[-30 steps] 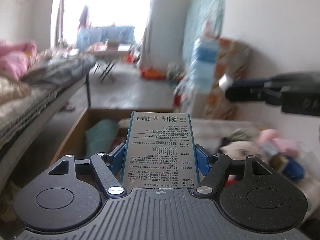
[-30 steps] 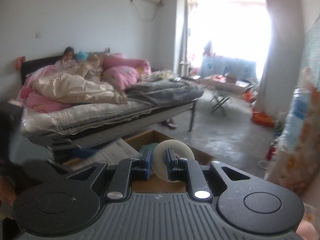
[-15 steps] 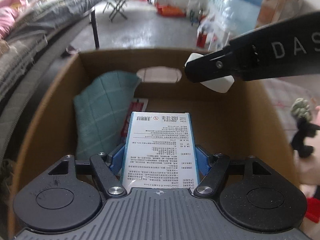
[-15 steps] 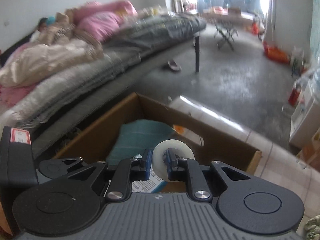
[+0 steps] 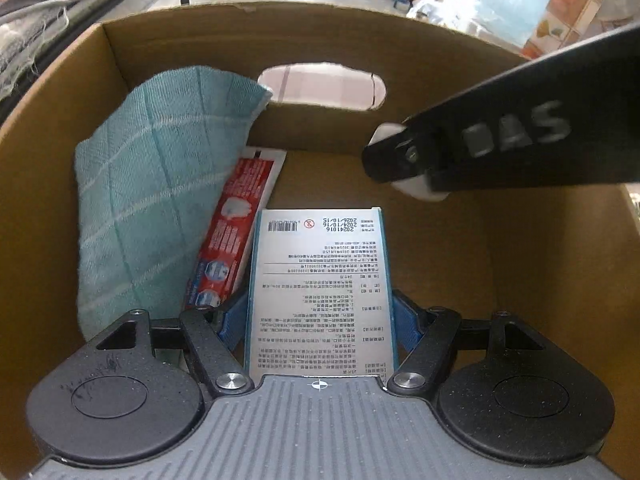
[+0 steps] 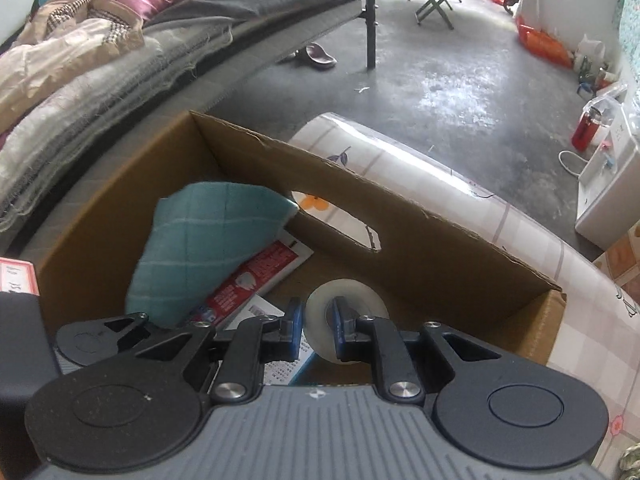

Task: Organize soft objects
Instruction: 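Carry the medicine box into the cardboard box with the left gripper and release, then move both grippers back over the bed toward the remaining items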

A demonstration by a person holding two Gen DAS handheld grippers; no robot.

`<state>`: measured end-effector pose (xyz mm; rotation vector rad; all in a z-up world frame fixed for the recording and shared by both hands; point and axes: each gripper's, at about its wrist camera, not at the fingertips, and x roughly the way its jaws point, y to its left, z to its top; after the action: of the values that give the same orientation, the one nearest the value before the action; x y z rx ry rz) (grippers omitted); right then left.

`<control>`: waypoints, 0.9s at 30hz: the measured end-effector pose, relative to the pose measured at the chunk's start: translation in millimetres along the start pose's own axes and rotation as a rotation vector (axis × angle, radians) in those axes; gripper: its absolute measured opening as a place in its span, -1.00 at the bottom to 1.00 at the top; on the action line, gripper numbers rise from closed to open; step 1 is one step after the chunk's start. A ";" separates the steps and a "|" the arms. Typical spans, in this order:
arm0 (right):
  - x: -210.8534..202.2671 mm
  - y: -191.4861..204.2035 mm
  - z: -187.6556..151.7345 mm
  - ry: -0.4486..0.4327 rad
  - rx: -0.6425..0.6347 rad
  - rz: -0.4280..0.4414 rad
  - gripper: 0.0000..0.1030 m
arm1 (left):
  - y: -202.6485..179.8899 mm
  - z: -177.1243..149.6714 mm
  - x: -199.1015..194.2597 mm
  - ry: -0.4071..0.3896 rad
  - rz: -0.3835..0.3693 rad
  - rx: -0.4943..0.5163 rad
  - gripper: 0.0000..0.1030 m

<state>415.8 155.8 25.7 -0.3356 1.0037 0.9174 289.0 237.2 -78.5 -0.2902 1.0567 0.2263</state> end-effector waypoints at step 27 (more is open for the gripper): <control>-177.0 -53.1 -108.9 -0.405 0.125 0.255 -0.63 | -28.8 -0.4 -15.4 0.031 0.072 0.080 0.41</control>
<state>356.5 -33.0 108.4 0.0871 0.7323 1.0938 290.6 209.3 -61.5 -0.1838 1.1052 0.2445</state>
